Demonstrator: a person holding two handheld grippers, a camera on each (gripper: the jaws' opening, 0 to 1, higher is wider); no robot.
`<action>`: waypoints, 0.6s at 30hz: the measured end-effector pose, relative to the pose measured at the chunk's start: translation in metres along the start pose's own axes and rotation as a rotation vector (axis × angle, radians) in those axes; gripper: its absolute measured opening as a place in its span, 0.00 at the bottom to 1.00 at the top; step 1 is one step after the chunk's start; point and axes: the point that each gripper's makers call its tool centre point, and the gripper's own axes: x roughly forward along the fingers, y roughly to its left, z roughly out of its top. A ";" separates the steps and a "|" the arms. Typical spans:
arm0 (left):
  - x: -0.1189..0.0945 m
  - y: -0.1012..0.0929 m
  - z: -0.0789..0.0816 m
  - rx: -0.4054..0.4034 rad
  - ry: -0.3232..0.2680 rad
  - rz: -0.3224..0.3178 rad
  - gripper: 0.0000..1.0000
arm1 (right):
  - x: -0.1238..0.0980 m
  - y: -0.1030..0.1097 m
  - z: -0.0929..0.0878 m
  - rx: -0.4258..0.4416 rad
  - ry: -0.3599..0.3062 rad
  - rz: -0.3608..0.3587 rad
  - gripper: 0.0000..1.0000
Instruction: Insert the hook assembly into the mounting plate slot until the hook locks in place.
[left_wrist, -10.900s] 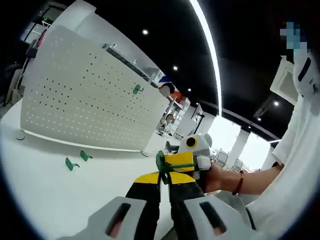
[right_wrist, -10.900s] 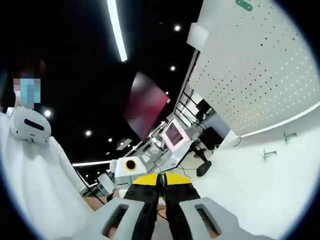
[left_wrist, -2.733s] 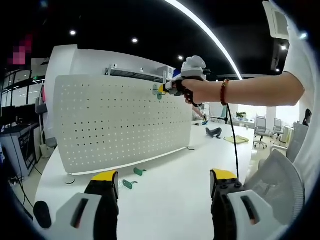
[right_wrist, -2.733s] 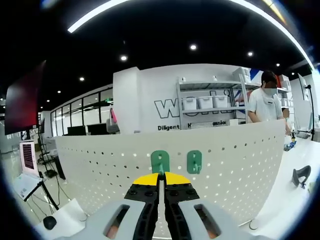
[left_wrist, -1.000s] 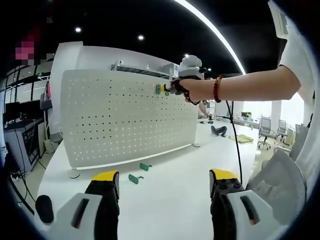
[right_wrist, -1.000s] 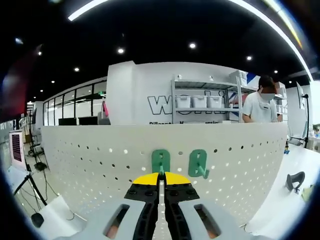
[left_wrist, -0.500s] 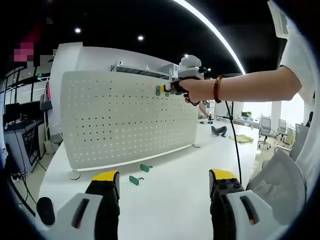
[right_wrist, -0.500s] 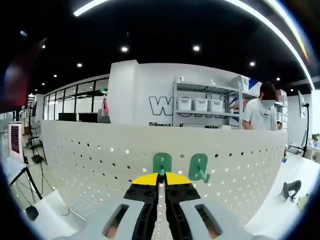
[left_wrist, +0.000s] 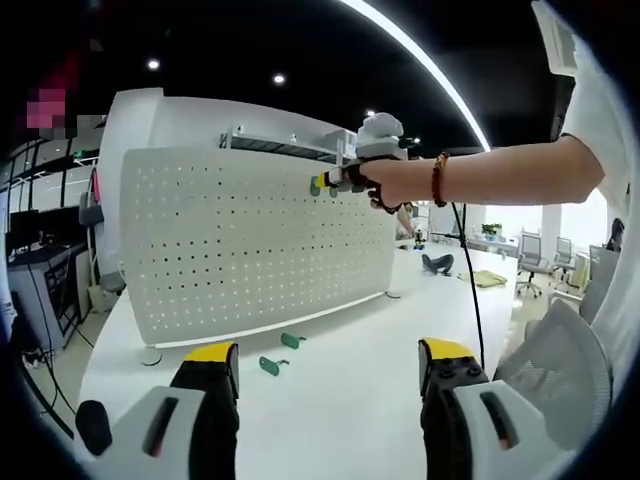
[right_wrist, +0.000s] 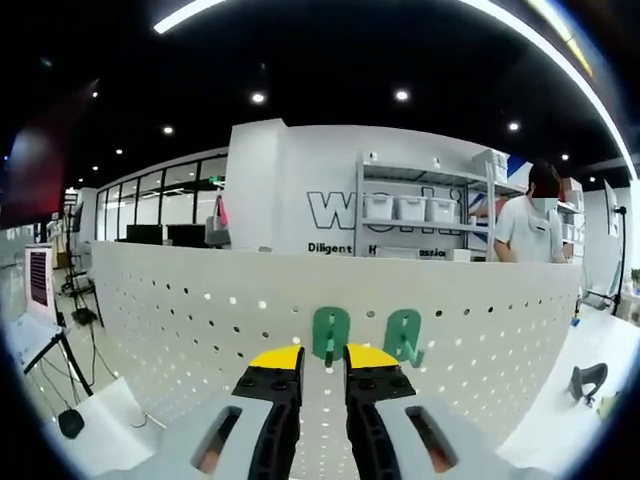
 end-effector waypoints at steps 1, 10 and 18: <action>0.000 -0.001 0.000 0.000 0.001 -0.002 0.75 | -0.001 0.001 0.000 -0.003 -0.004 0.010 0.17; 0.003 -0.006 0.001 0.007 0.004 -0.014 0.76 | -0.004 0.011 0.005 -0.003 -0.023 0.065 0.35; 0.000 -0.008 0.000 0.011 0.012 -0.014 0.76 | -0.010 0.015 -0.002 0.011 -0.014 0.089 0.41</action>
